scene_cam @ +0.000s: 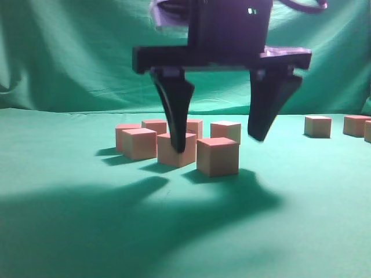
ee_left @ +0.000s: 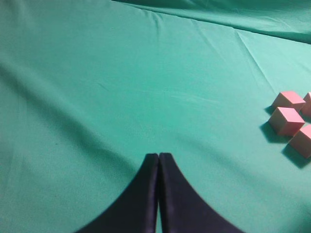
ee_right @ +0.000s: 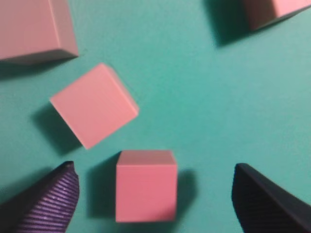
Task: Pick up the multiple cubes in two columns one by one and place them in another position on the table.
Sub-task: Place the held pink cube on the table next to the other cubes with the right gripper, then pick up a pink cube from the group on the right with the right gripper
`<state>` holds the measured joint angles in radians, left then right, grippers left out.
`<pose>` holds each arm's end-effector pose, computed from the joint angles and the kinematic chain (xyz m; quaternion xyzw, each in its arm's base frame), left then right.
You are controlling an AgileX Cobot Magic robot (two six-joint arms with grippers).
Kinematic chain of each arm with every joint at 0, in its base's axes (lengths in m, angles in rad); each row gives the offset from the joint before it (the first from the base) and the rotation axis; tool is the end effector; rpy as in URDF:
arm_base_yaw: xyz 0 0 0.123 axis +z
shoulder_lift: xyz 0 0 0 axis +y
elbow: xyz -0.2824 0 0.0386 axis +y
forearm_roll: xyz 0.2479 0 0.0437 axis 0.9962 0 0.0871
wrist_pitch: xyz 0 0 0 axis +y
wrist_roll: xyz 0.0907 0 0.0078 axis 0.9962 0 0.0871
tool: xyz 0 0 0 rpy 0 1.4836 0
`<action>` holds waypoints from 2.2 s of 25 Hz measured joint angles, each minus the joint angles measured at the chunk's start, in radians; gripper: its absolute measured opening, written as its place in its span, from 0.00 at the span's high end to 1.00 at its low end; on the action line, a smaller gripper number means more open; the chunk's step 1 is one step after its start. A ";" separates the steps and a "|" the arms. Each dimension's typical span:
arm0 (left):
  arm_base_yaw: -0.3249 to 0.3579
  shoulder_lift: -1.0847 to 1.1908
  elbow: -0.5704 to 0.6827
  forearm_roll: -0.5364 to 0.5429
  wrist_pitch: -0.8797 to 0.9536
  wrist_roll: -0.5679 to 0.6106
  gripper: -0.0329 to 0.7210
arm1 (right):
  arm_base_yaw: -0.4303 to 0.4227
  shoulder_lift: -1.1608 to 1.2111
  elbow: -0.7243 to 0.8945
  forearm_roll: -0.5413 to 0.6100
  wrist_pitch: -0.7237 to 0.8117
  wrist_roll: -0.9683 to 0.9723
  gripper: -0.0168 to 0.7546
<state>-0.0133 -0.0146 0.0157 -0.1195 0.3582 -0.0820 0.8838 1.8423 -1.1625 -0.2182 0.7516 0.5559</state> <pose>0.0526 -0.0045 0.1765 -0.0592 0.7935 -0.0792 0.6005 0.2351 0.2654 0.1753 -0.2309 0.9629 0.0118 0.1391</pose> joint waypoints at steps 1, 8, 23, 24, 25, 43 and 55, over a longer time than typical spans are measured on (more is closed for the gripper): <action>0.000 0.000 0.000 0.000 0.000 0.000 0.96 | 0.000 0.000 -0.028 -0.004 0.050 -0.009 0.24; 0.000 0.000 0.000 0.000 0.000 0.000 0.96 | -0.009 0.000 -0.309 -0.123 0.415 -0.098 0.21; 0.000 0.000 0.000 0.000 0.000 0.000 0.96 | -0.495 -0.134 -0.406 -0.211 0.481 -0.130 0.28; 0.000 0.000 0.000 0.000 0.000 0.000 0.96 | -0.530 -0.134 -0.395 -0.190 0.481 -0.130 0.28; 0.000 0.000 0.000 0.000 0.000 0.000 0.96 | -0.560 -0.134 -0.379 -0.164 0.481 -0.132 0.28; 0.000 0.000 0.000 0.002 0.000 0.000 0.96 | -0.671 -0.035 -0.047 -0.041 0.023 -0.252 0.28; 0.000 0.000 0.000 0.002 0.000 0.000 0.96 | -0.746 0.030 -0.047 0.088 -0.096 -0.358 0.28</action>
<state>-0.0133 -0.0146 0.0157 -0.1179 0.3582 -0.0820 0.1382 1.8721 -1.2090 -0.1306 0.6556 0.1979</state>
